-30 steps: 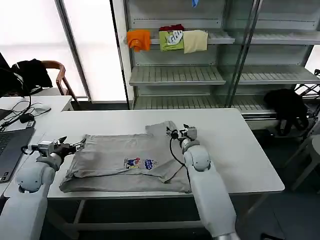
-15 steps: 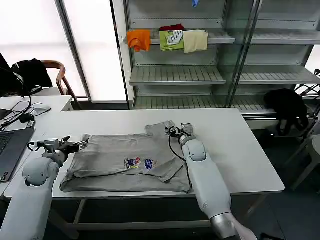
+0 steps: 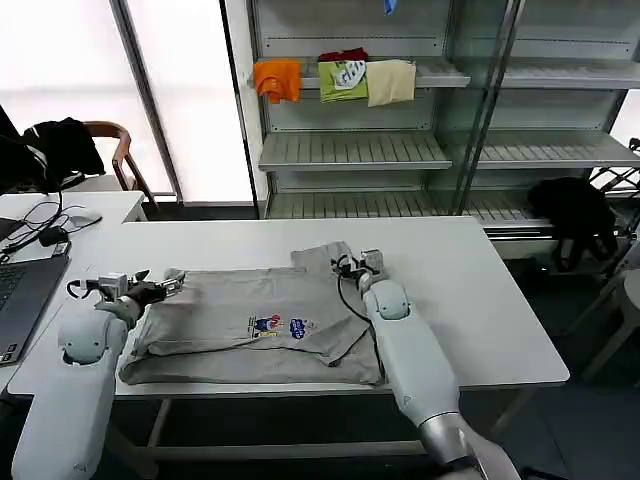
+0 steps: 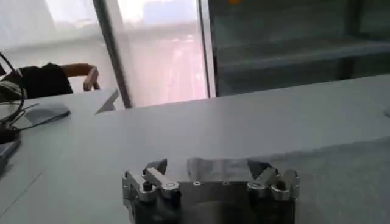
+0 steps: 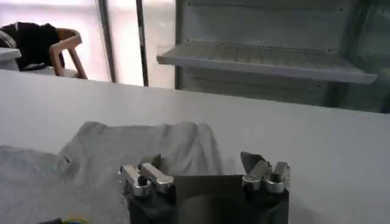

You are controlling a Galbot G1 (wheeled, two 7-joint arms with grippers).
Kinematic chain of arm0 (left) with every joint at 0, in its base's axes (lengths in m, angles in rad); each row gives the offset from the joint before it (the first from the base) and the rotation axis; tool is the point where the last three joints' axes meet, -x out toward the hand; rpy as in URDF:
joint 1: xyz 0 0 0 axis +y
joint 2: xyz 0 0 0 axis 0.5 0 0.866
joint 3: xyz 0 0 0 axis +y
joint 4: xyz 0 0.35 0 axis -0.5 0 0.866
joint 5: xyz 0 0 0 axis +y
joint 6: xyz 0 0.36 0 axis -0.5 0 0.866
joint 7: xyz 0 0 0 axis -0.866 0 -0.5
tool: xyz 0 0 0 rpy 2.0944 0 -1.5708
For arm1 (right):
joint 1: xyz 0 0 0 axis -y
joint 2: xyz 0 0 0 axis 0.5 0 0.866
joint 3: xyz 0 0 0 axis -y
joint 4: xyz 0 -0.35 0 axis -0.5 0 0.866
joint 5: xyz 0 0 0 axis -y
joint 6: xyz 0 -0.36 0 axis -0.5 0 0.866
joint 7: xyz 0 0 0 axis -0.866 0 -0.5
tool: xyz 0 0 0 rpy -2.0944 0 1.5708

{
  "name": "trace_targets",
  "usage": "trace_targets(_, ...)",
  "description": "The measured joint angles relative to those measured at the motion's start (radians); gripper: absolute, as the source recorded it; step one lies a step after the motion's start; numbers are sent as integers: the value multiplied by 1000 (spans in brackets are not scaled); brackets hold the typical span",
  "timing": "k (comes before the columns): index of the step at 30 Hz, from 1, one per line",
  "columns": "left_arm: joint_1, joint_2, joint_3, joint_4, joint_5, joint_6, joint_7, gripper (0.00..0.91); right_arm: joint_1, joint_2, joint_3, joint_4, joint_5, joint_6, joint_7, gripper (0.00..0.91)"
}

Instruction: Fold and organize the clothes.

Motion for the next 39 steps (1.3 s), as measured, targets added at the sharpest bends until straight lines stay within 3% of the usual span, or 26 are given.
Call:
trace_targets(2,-8,-2,3,13,4,-1,1,907,0,0,-1,-5,-2,3,0,725)
trace_targets(8,-31,-7,11,54,17,-6,4,907,3,0,-5,-17,-13,5,-1,655)
trace_targets(15,-69,-12,18,120,34,-9,8,907,1,0,-9,-21,-24,4,-3,635)
trace_targets(19,-89,-14,24,159,39,-9,10,907,-2,0,-11,-21,-32,0,-4,534)
trace_targets(21,-98,-15,26,178,40,-8,11,877,-4,-1,-12,-21,-35,-2,-5,433)
trace_targets(25,-115,-20,27,204,42,-8,12,806,-9,-1,-14,-19,-43,-4,-10,343)
trace_targets(26,-119,-20,27,210,42,-9,13,786,-10,-1,-15,-19,-45,-4,-11,272)
trace_targets(31,-132,-26,27,227,38,-10,15,725,-16,-1,-15,-15,-52,-7,-15,171)
trace_targets(32,-133,-27,27,230,38,-10,15,655,-17,-1,-16,-14,-54,-8,-16,131)
trace_targets(33,-135,-28,27,232,38,-10,15,544,-19,-1,-16,-12,-56,-10,-18,20)
trace_targets(35,-135,-29,28,234,37,-10,16,443,-23,-1,-16,-8,-59,-12,-21,0)
trace_targets(39,-133,-32,29,236,37,-10,21,40,-30,-1,-15,-1,-60,-14,-24,0)
